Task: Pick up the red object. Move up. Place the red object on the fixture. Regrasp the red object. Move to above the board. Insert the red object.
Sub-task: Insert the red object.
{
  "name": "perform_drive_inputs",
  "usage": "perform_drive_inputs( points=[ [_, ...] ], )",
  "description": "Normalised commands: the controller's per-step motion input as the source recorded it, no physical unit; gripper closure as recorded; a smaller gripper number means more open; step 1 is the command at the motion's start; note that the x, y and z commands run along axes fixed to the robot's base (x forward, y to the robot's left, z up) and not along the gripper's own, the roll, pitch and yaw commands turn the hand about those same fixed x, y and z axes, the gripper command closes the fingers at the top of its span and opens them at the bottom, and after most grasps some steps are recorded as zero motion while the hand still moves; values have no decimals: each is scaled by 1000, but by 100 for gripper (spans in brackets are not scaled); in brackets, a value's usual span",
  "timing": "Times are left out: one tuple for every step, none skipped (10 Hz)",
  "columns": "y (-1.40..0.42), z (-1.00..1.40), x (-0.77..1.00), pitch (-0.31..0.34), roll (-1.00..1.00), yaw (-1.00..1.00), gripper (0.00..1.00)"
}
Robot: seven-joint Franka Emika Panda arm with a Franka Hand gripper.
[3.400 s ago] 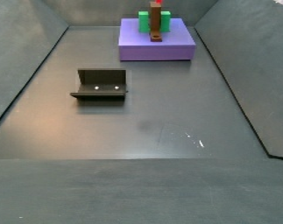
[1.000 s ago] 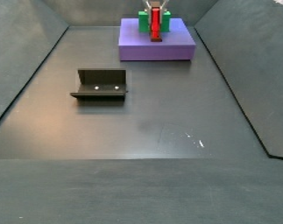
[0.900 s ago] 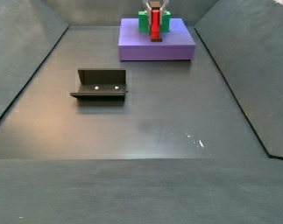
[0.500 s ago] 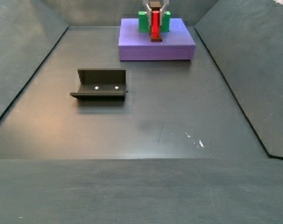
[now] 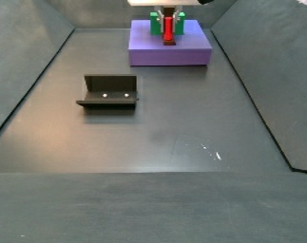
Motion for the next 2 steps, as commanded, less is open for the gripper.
perform_drive_inputs(
  points=[
    [0,-477,0,-57,121,0,100],
    [0,0,0,0,0,0,100]
  ],
)
